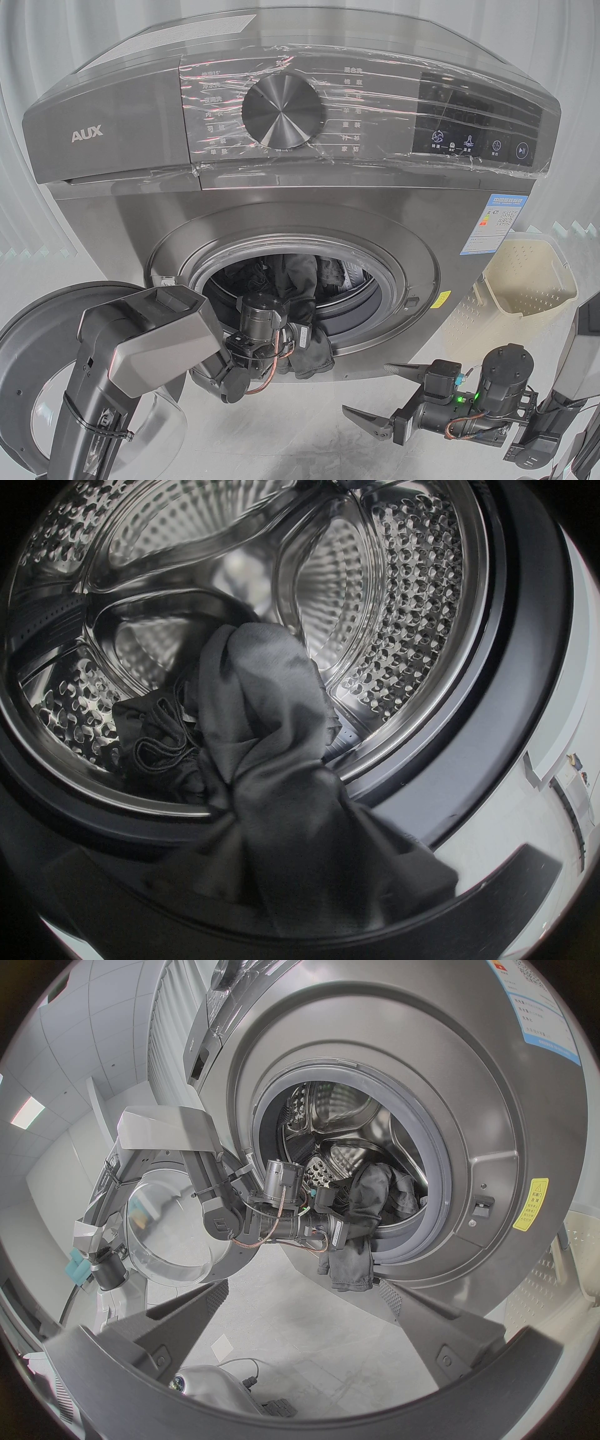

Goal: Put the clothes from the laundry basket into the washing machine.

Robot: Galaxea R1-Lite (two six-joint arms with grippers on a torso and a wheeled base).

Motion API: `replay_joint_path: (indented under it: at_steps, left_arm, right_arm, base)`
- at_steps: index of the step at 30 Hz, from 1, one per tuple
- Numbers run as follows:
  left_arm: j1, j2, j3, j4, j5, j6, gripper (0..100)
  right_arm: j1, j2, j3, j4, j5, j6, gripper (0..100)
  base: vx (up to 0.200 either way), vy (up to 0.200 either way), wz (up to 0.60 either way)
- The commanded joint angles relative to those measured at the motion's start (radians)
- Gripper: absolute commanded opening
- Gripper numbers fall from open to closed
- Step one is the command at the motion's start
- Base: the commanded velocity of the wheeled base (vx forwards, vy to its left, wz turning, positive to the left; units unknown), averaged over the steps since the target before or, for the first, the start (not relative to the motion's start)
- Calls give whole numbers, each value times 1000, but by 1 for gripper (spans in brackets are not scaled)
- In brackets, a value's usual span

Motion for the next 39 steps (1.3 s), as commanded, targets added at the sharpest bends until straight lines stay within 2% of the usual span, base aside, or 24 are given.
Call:
replay_joint_path:
  at_steps: [1,7,8,11,15,19,25,26,31,36,39]
  left_arm:
    - [0,8,-1,-6,-2,-2,0]
    - [11,11,-118,-13,11,-19,0]
    - [20,22,-190,-16,21,-28,0]
    - [45,50,-320,-17,48,-31,0]
    - [69,77,-436,-11,53,-31,0]
    - [78,91,-480,-10,59,-33,0]
    - [81,90,-454,-19,59,-33,0]
    - [80,88,-448,-20,59,-34,100]
    - [68,80,-382,-20,57,-45,100]
    - [38,42,-233,-13,21,-39,100]
    - [32,44,-198,-11,-1,-33,100]
  right_arm:
    - [0,1,-1,-1,0,0,100]
    - [0,1,-1,-1,0,1,100]
    - [0,1,-1,-1,0,1,100]
    - [0,1,-2,-1,0,1,100]
    - [0,1,-2,-1,0,1,100]
    - [-1,1,-2,-1,0,1,100]
    - [0,1,-2,-1,0,1,100]
    - [0,1,-1,-1,0,1,100]
    - [0,1,-1,-2,0,1,100]
    - [0,1,-1,-2,0,1,100]
    - [2,1,-1,-2,0,1,100]
  base:
    - [0,0,0]
    - [0,0,0]
    - [0,0,0]
    - [0,0,0]
    - [0,0,0]
    - [0,0,0]
    - [0,0,0]
    - [0,0,0]
    - [0,0,0]
    - [0,0,0]
    - [0,0,0]
